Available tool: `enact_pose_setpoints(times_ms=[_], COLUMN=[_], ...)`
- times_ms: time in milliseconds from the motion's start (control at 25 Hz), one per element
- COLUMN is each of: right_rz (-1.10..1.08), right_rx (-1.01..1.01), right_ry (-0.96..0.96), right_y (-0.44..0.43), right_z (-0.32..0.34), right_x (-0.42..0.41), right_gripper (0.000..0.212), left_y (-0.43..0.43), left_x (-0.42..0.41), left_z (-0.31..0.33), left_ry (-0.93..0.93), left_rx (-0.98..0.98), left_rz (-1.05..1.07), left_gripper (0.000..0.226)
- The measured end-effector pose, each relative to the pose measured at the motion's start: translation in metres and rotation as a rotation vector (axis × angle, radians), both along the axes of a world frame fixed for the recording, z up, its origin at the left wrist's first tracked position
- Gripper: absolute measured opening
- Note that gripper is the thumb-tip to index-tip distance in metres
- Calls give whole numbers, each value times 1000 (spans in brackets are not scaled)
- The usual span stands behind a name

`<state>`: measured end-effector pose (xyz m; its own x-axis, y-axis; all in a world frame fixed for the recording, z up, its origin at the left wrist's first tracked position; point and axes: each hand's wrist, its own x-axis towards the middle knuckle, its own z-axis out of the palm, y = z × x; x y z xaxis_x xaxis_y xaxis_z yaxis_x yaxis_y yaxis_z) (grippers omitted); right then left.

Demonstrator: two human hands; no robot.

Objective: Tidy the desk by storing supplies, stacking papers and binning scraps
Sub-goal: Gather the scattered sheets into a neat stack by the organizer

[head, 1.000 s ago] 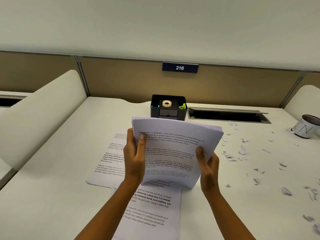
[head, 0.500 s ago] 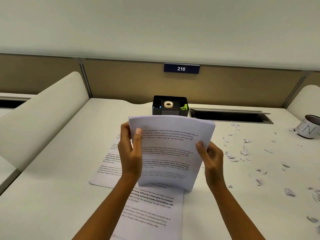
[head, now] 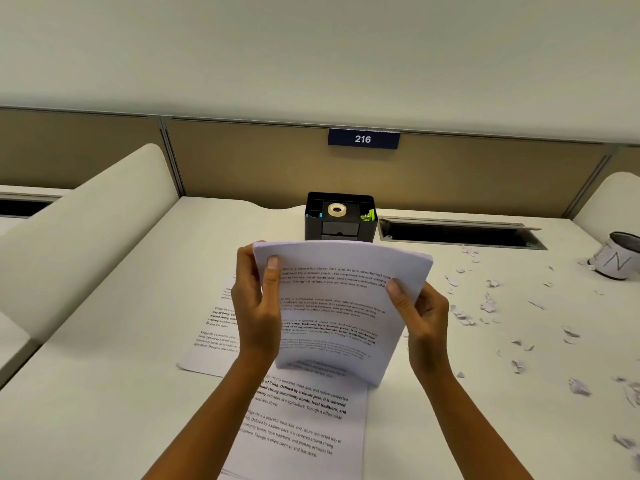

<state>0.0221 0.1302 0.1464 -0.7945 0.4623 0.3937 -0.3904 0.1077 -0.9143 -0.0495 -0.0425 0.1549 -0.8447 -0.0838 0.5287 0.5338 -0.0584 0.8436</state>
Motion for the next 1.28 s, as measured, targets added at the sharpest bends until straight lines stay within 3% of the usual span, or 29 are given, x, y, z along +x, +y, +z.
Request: enact_pose_setpoints(times_ms=[200, 360, 400, 520, 640, 720, 800, 960, 1080, 1280], right_rz=[7, -140, -184, -246, -240, -210, -130, 48, 9, -5], right_rx=[-21, 300, 411, 737, 831, 740, 459, -59, -150, -112], right_ry=[-4, 168, 197, 187, 145, 109, 88, -53, -176, -95], right_y=[-6, -5, -2, 12, 20, 18, 11, 1, -5, -1], right_z=[0, 17, 19, 20, 16, 17, 13, -14, -30, -23], right_x=[0, 6, 6, 8, 11, 13, 14, 5, -2, -4], right_gripper=[18, 57, 58, 32, 33, 39, 49, 39, 29, 23], left_y=[2, -4, -7, -15, -23, -24, -20, -7, 1, 3], left_x=[6, 3, 0, -9, -11, -8, -3, 3, 6, 5], left_z=[-3, 4, 3, 1, 2, 3, 1, -27, -42, -28], left_ry=[-38, 191, 257, 360, 385, 326, 173, -168, -319, -260], left_rx=[32, -78, -151, -351, -404, -366, -248, -39, 70, 99], left_rz=[-90, 17, 45, 114, 142, 113, 62, -136, -207, -153], left_gripper=[22, 41, 38, 30, 32, 35, 39, 28, 28, 26])
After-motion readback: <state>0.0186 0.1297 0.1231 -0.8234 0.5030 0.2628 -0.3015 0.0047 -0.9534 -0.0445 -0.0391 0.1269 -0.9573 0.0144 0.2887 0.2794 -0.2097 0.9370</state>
